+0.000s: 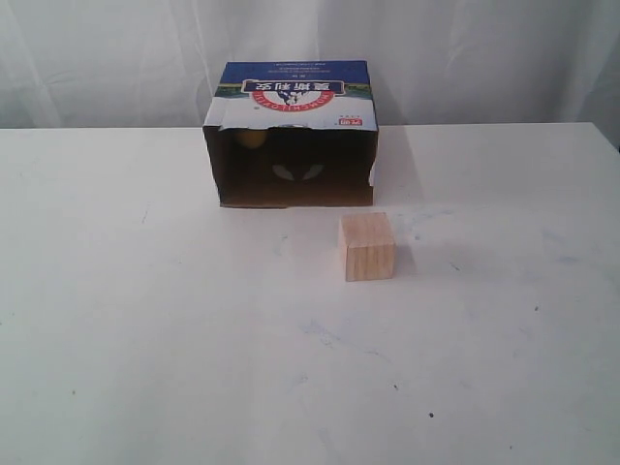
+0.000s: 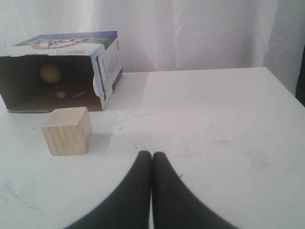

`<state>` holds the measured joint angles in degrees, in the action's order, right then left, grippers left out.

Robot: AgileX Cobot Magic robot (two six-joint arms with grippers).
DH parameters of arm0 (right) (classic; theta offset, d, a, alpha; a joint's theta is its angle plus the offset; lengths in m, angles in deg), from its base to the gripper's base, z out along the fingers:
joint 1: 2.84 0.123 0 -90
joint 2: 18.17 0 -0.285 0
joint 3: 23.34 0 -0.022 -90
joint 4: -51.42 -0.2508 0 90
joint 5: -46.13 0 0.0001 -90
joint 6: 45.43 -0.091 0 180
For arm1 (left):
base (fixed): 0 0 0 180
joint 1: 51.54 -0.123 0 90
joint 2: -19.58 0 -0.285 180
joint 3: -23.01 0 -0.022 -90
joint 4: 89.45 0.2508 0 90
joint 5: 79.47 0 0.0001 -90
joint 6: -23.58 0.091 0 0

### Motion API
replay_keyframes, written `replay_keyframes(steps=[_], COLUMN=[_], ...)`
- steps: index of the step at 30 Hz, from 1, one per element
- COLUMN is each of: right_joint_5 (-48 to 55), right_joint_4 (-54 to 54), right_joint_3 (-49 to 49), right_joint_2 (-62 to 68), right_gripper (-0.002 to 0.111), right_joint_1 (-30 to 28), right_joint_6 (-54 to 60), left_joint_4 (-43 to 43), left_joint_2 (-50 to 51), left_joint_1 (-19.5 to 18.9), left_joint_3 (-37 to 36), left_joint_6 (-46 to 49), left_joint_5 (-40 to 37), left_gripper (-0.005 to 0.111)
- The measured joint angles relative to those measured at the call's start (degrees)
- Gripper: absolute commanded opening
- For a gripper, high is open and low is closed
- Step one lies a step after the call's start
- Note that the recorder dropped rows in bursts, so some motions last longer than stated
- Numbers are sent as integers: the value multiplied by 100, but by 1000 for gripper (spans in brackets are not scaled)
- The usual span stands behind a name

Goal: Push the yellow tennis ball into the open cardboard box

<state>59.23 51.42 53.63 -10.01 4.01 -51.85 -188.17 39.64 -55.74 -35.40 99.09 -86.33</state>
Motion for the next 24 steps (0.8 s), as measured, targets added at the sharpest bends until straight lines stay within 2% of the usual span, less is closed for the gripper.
replay_keyframes(steps=[7,9,11,12,14,15,18,21,24], right_joint_5=[0,0,0,0,0,0,0,0,0], right_joint_4=[0,0,0,0,0,0,0,0,0], right_joint_3=[0,0,0,0,0,0,0,0,0], right_joint_2=[0,0,0,0,0,0,0,0,0], right_gripper=[0,0,0,0,0,0,0,0,0], right_joint_1=[0,0,0,0,0,0,0,0,0], right_joint_6=[0,0,0,0,0,0,0,0,0], left_joint_4=[-6,241,1259,2334,3972,5180,7522,8963,9452], left_joint_2=[1,1,1,1,1,1,1,-26,-129], left_joint_1=[0,0,0,0,0,0,0,0,0], left_joint_3=[0,0,11,41,124,156,170,-95,-807], left_joint_6=[253,170,-414,-1077,-2852,-4203,-6694,-7694,-7982], left_joint_5=[1,-129,-337,-500,-808,-1003,-1358,-1023,136], left_gripper=[0,0,0,0,0,0,0,0,0])
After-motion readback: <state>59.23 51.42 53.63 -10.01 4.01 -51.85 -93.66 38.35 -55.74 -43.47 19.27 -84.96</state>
